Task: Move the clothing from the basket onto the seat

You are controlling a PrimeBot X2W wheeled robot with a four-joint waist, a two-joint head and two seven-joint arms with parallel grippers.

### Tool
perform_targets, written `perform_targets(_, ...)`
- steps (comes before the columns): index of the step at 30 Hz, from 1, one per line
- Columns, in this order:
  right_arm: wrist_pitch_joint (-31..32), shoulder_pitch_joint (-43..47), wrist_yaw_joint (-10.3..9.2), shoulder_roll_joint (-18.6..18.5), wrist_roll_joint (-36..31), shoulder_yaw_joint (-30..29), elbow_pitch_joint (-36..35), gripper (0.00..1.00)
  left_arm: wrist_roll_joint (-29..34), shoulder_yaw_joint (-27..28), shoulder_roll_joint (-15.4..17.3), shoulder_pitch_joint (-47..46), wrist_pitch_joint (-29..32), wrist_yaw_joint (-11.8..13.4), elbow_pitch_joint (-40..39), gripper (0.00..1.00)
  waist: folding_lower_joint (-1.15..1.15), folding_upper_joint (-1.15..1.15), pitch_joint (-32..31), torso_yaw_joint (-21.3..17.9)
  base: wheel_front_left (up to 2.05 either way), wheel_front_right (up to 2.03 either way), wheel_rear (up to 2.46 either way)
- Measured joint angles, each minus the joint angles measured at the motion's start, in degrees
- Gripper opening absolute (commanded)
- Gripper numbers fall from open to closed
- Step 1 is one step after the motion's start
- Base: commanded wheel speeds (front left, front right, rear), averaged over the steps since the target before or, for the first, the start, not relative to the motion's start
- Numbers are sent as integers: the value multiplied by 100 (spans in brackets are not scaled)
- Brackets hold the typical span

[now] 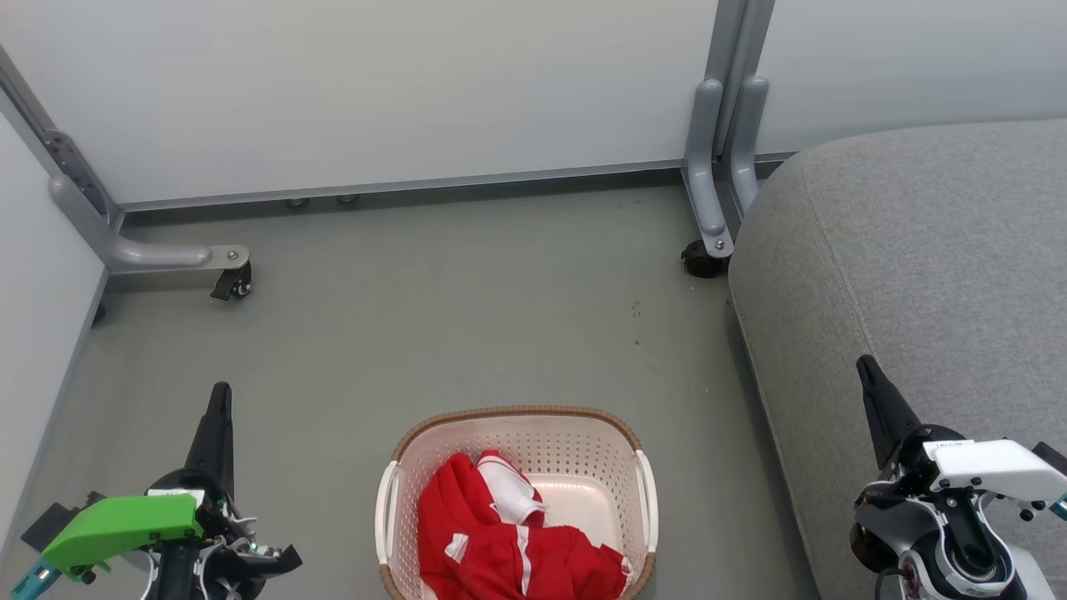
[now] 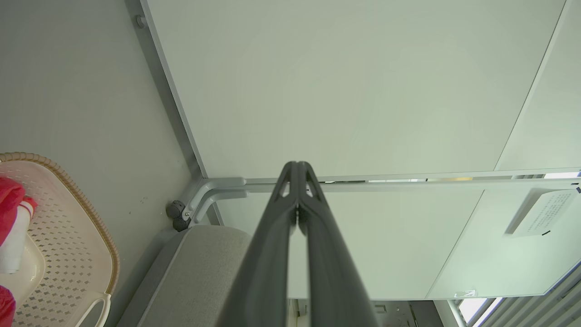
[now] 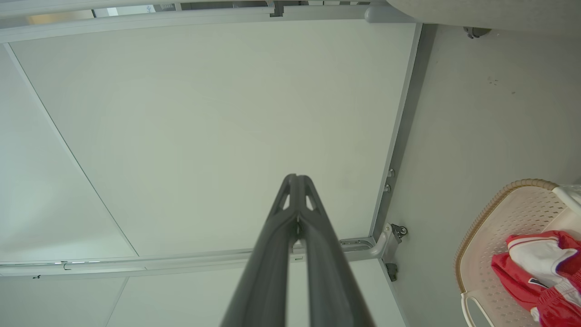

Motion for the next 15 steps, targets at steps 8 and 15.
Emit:
perform_targets(8,0,0,0,1,0,0,0,0,0,0,0,0,0,0,0,0,0,0,0,0,0,0,0)
perform_targets(15,-1,74,-1,35,1,3,108,100,0,-11,-21,71,-5,5,124,100,0,0,0,0,0,0,0)
